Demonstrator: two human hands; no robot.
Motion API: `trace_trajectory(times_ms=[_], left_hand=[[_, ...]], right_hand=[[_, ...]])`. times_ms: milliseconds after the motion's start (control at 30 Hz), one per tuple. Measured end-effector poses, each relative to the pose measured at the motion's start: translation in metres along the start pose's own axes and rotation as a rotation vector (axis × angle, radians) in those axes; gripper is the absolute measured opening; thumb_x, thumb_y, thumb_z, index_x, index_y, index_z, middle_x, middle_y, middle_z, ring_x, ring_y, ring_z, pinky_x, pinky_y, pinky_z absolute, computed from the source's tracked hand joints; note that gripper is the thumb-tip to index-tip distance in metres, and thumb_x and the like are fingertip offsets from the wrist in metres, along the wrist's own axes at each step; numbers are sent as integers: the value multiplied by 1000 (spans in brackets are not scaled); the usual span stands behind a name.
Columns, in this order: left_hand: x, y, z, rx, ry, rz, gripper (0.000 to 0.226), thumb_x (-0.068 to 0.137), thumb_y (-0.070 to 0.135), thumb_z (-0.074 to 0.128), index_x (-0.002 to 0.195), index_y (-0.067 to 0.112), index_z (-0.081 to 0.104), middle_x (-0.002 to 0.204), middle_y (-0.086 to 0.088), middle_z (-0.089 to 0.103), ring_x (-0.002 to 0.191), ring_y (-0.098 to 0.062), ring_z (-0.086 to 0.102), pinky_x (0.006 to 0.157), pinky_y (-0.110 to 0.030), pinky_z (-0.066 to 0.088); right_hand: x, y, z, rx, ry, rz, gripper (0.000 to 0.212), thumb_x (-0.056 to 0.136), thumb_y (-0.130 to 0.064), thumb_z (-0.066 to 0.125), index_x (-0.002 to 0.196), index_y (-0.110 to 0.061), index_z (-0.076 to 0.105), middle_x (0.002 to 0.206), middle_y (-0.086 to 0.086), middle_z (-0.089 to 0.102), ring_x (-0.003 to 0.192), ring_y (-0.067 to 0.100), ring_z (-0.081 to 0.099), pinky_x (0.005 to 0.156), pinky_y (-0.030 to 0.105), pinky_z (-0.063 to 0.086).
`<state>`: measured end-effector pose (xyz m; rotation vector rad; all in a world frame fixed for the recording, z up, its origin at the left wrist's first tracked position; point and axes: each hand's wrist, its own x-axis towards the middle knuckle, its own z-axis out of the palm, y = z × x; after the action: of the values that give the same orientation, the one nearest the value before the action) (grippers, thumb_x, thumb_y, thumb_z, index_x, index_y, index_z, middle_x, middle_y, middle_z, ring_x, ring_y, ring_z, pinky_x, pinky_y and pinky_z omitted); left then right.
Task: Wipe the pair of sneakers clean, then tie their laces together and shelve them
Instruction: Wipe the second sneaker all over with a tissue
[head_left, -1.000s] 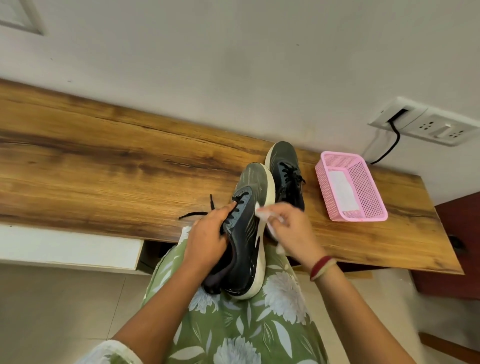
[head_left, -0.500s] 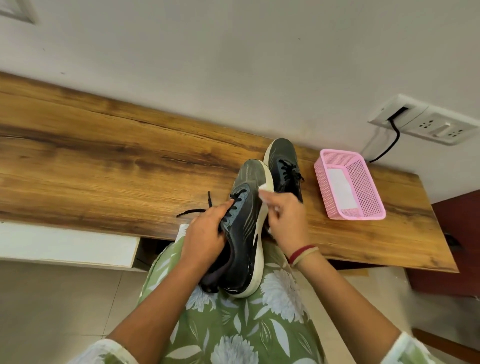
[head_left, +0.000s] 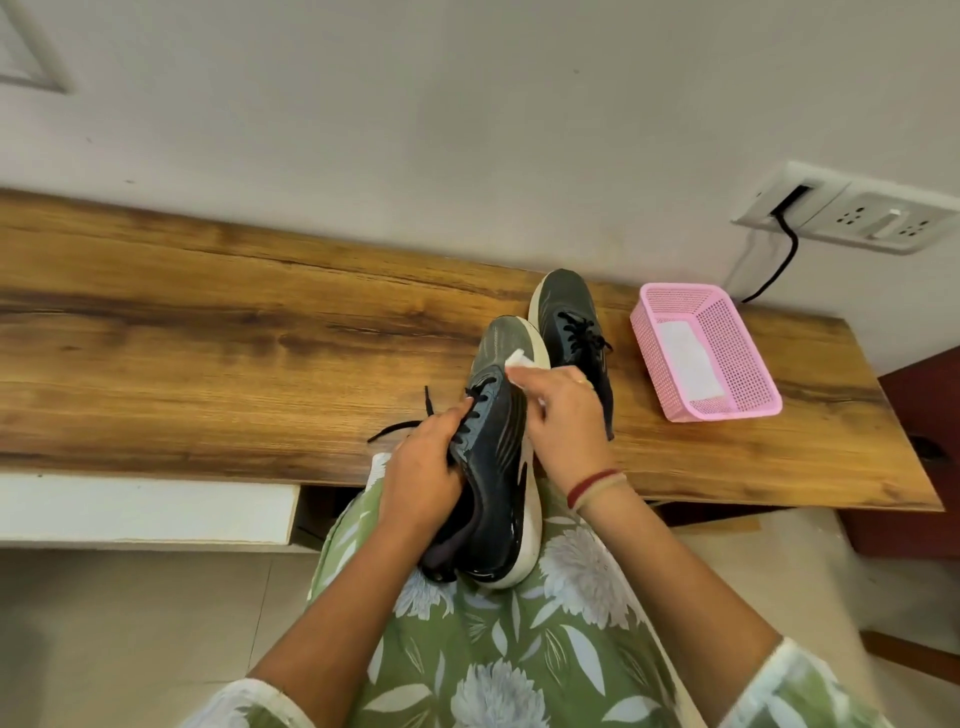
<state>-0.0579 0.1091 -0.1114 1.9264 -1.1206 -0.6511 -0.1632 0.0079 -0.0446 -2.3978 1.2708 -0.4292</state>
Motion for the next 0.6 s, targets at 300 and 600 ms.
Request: trace_trajectory(times_ms=[300,600], left_hand=[[1,-2,1,67,2,16,51,89,11,61,138,21,50,127,-7,61,112,-27,59,93,-43,46],[1,-1,0,42,32,11,46,92,16,58,137,20,50,126,-7,62,111,-26,59,95,-42,46]], right_hand=[[-34,-4,-17,53,-357,-190,36,87,3,51,108,-19,71,95,4,70,81,15,60,73,21,51],[1,0,7,-144,-134,-79,43,87,2,45,122,-22,55,85,13,53,84,33,53,73,37,44]])
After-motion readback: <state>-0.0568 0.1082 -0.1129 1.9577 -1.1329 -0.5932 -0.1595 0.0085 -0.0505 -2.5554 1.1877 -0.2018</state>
